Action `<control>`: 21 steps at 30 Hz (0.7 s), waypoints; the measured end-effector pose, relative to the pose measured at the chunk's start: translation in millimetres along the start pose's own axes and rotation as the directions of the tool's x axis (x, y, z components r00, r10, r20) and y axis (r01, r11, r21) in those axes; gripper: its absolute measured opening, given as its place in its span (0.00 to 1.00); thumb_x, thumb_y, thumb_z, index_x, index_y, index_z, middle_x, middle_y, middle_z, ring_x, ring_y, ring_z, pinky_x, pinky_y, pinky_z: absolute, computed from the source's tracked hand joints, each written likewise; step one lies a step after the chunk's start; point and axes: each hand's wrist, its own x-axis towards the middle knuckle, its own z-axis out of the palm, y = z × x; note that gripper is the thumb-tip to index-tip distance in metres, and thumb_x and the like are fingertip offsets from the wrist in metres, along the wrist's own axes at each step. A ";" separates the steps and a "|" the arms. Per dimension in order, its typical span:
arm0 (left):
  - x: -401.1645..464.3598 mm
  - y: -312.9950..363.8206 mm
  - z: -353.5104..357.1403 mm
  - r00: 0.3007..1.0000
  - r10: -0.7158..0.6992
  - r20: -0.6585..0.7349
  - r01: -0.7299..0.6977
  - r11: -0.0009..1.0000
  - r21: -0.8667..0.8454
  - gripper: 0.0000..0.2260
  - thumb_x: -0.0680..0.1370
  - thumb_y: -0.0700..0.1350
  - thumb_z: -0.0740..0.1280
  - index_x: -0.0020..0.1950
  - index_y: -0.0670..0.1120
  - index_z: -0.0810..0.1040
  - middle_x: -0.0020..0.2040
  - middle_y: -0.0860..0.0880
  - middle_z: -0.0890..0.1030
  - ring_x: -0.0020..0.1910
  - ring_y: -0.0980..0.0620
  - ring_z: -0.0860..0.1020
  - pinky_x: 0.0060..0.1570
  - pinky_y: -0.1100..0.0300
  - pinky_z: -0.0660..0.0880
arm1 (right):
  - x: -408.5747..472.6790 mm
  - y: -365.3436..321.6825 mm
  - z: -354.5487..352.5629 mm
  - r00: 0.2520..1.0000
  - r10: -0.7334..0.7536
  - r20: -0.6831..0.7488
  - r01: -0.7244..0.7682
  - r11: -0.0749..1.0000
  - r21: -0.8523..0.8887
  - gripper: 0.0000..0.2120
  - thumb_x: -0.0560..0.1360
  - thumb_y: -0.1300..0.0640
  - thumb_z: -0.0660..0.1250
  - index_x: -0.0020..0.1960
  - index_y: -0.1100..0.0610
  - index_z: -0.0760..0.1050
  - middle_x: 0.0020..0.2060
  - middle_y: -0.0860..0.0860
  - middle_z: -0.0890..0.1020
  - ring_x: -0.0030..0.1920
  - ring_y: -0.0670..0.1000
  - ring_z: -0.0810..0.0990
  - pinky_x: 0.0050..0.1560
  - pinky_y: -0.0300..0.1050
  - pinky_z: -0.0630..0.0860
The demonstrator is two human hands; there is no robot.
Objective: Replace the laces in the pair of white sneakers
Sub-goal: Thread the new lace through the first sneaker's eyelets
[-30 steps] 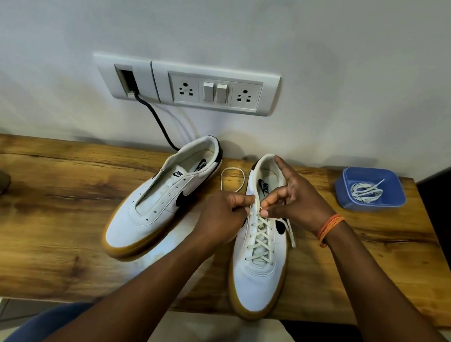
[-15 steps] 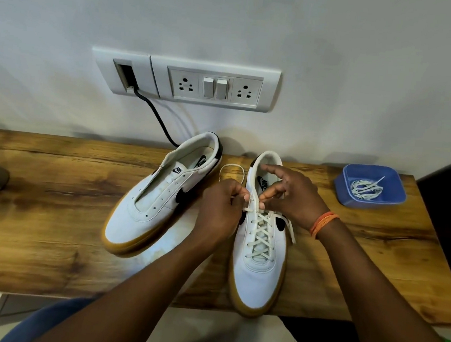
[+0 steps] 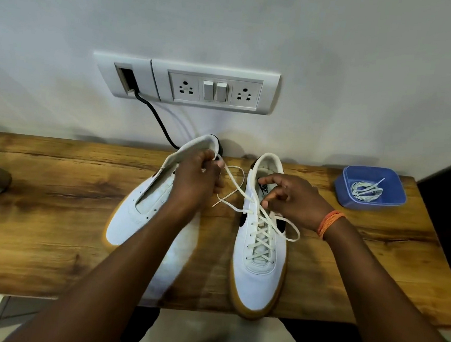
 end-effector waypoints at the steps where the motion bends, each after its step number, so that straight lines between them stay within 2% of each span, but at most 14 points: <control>1: -3.3 -3.5 5.1 0.999 -0.030 0.035 0.029 0.999 0.031 0.07 0.81 0.44 0.65 0.54 0.41 0.78 0.43 0.44 0.82 0.35 0.48 0.82 0.39 0.49 0.82 | -0.2 -0.7 -0.4 1.000 0.008 -0.001 -0.008 1.000 0.011 0.16 0.73 0.54 0.71 0.57 0.39 0.74 0.38 0.36 0.85 0.52 0.42 0.80 0.63 0.64 0.69; 5: -19.7 -18.1 23.4 0.971 -0.198 0.135 0.185 0.977 0.101 0.14 0.79 0.52 0.68 0.46 0.40 0.79 0.38 0.44 0.83 0.31 0.49 0.81 0.29 0.59 0.78 | -0.4 -2.9 0.0 1.000 0.022 -0.001 -0.022 0.999 0.041 0.18 0.74 0.56 0.70 0.60 0.42 0.74 0.38 0.39 0.85 0.49 0.40 0.82 0.62 0.63 0.71; 8: -27.3 -27.5 37.4 0.955 -0.243 0.169 0.244 0.970 0.017 0.15 0.76 0.52 0.72 0.42 0.39 0.79 0.33 0.47 0.79 0.28 0.52 0.74 0.27 0.62 0.73 | 0.0 -4.2 1.1 1.000 0.022 0.006 -0.022 0.999 0.023 0.19 0.72 0.57 0.71 0.60 0.42 0.74 0.38 0.40 0.86 0.49 0.40 0.82 0.61 0.62 0.72; 11: -27.4 -29.9 45.0 0.980 -0.133 0.148 0.145 0.987 -0.069 0.10 0.76 0.45 0.72 0.38 0.40 0.79 0.33 0.46 0.80 0.29 0.53 0.74 0.30 0.61 0.72 | -0.6 -4.7 1.3 1.000 0.026 0.008 -0.026 1.000 0.011 0.20 0.71 0.55 0.71 0.60 0.42 0.75 0.38 0.39 0.85 0.50 0.43 0.82 0.60 0.64 0.71; 14: -22.7 -22.2 42.4 0.991 -0.048 0.128 0.062 0.993 -0.105 0.10 0.77 0.42 0.71 0.36 0.43 0.79 0.30 0.48 0.79 0.28 0.55 0.75 0.32 0.62 0.72 | -1.3 -4.2 0.4 1.000 0.029 0.003 -0.029 0.999 0.018 0.19 0.72 0.56 0.70 0.61 0.43 0.74 0.38 0.39 0.85 0.51 0.43 0.81 0.61 0.63 0.71; 19: -1.0 12.1 7.4 0.988 0.026 -0.155 -0.061 0.972 -0.225 0.10 0.80 0.44 0.68 0.41 0.40 0.78 0.33 0.47 0.77 0.25 0.58 0.72 0.26 0.66 0.71 | -1.8 -5.8 -1.2 0.999 0.040 0.012 -0.040 0.999 0.013 0.17 0.73 0.56 0.70 0.60 0.43 0.75 0.37 0.39 0.85 0.52 0.43 0.81 0.64 0.61 0.69; 21: 4.2 14.7 -1.7 0.985 0.018 -0.169 -0.047 0.985 -0.166 0.11 0.79 0.48 0.69 0.43 0.41 0.81 0.35 0.46 0.78 0.27 0.58 0.73 0.28 0.65 0.72 | -1.7 -7.4 -0.5 0.999 0.043 0.001 -0.043 0.999 0.019 0.16 0.74 0.57 0.69 0.58 0.43 0.75 0.37 0.40 0.85 0.49 0.41 0.81 0.63 0.59 0.71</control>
